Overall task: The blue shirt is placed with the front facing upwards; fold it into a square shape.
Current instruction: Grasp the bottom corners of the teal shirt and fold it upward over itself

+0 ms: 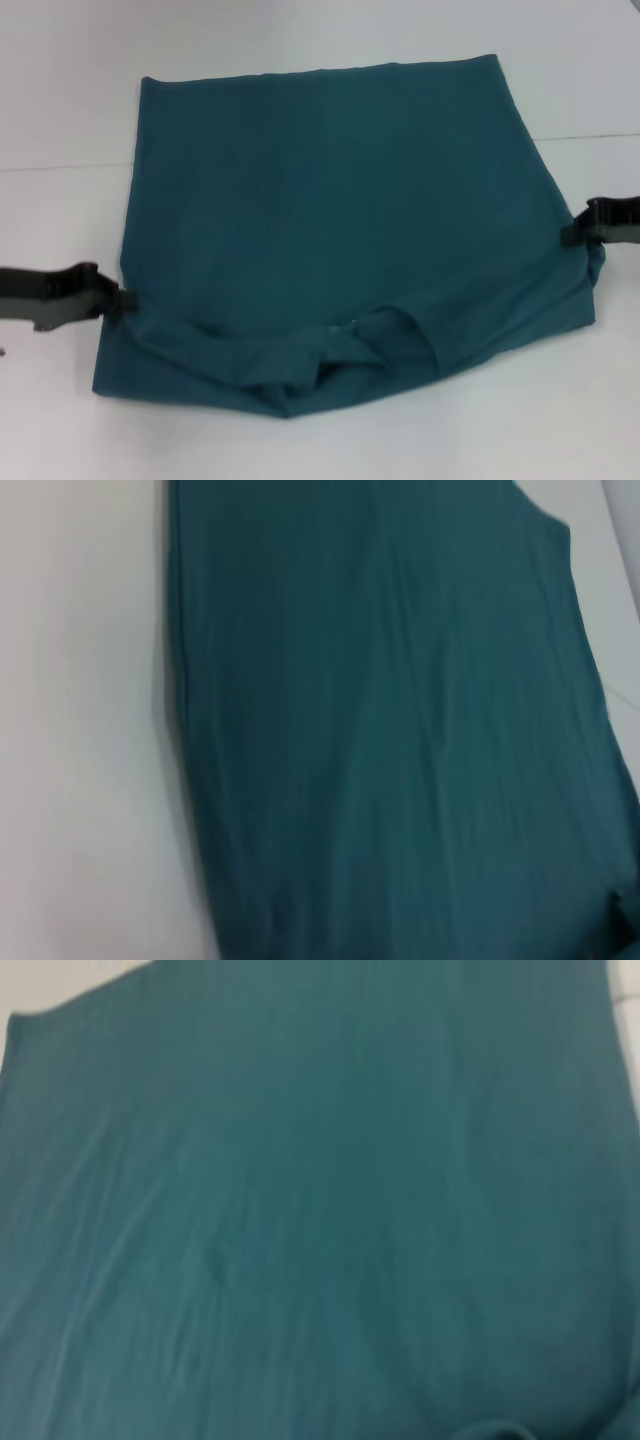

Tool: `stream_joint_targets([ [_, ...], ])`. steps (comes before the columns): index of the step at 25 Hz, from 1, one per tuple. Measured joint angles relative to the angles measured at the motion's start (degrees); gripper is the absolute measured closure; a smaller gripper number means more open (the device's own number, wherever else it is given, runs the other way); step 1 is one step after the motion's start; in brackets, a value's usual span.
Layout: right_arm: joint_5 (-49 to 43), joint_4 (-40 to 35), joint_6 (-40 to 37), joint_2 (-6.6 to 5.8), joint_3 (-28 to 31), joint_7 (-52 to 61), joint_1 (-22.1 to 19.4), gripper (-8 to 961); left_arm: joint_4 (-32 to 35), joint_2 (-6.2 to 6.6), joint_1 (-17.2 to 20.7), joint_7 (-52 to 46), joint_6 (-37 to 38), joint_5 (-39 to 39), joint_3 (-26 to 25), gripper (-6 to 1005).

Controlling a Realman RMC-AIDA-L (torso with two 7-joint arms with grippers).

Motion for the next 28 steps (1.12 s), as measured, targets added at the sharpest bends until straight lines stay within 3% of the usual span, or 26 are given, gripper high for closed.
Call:
stream_joint_targets([
  [8,-1.44,1.14,9.50,0.97,-1.95,4.12,0.62,928,-0.98,0.34,-3.71,-2.59,-11.00,0.16,6.49,998],
  [16,-1.61,6.75,19.10,1.20,-7.11,4.38,3.20,928,-0.83,-0.99,-5.77,-1.79,-22.51,0.06,12.03,999],
  [28,-6.04,12.97,32.66,1.73,-9.40,7.80,7.48,927,-1.70,-1.63,-8.04,9.27,-32.27,-1.73,12.49,998],
])
